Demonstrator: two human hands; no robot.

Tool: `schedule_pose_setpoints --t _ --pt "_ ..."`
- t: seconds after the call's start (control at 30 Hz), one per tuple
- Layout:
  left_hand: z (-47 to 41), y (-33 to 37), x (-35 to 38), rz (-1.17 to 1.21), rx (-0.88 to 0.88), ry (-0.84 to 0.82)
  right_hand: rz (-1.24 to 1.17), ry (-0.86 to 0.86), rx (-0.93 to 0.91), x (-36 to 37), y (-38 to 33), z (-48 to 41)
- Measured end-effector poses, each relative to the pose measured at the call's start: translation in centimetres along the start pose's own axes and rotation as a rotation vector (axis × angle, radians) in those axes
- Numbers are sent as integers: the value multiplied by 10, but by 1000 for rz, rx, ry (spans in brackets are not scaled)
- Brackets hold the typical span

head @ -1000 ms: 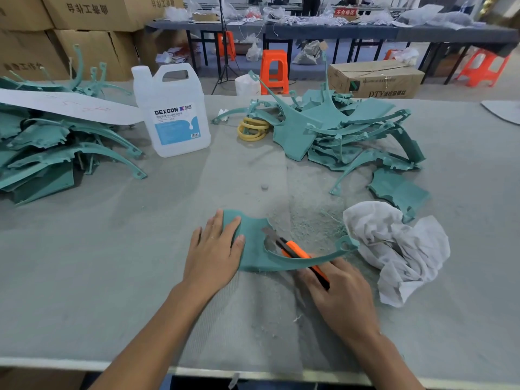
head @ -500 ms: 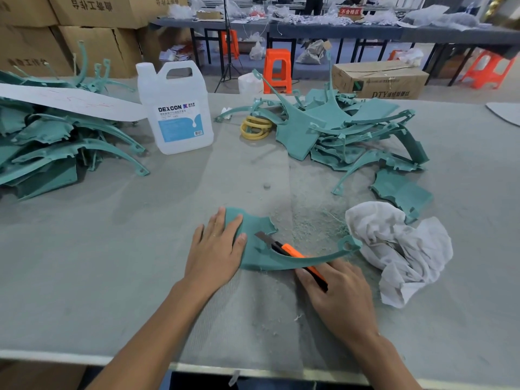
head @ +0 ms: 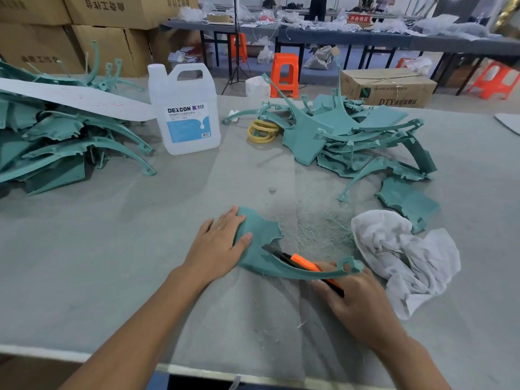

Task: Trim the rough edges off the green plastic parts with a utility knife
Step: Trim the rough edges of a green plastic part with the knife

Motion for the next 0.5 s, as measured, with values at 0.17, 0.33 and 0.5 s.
schedule_pose_setpoints --t 0.17,0.33,0.5 --pt "1 -1 1 -2 11 12 44 -77 -43 -14 10 -12" --pt "2 0 0 -9 10 7 69 -117 -103 -22 7 -17" --pt "1 1 1 -14 5 2 93 -89 -82 -23 9 -18"
Point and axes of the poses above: each hand's wrist, its own z-axis away from the middle knuckle, its own x-axis out of the palm, y = z × x, the point moved 2 cm from there along -z, towards the middle knuckle, and after that the axes turned 5 degrees about -x, right-handed, at the moved point
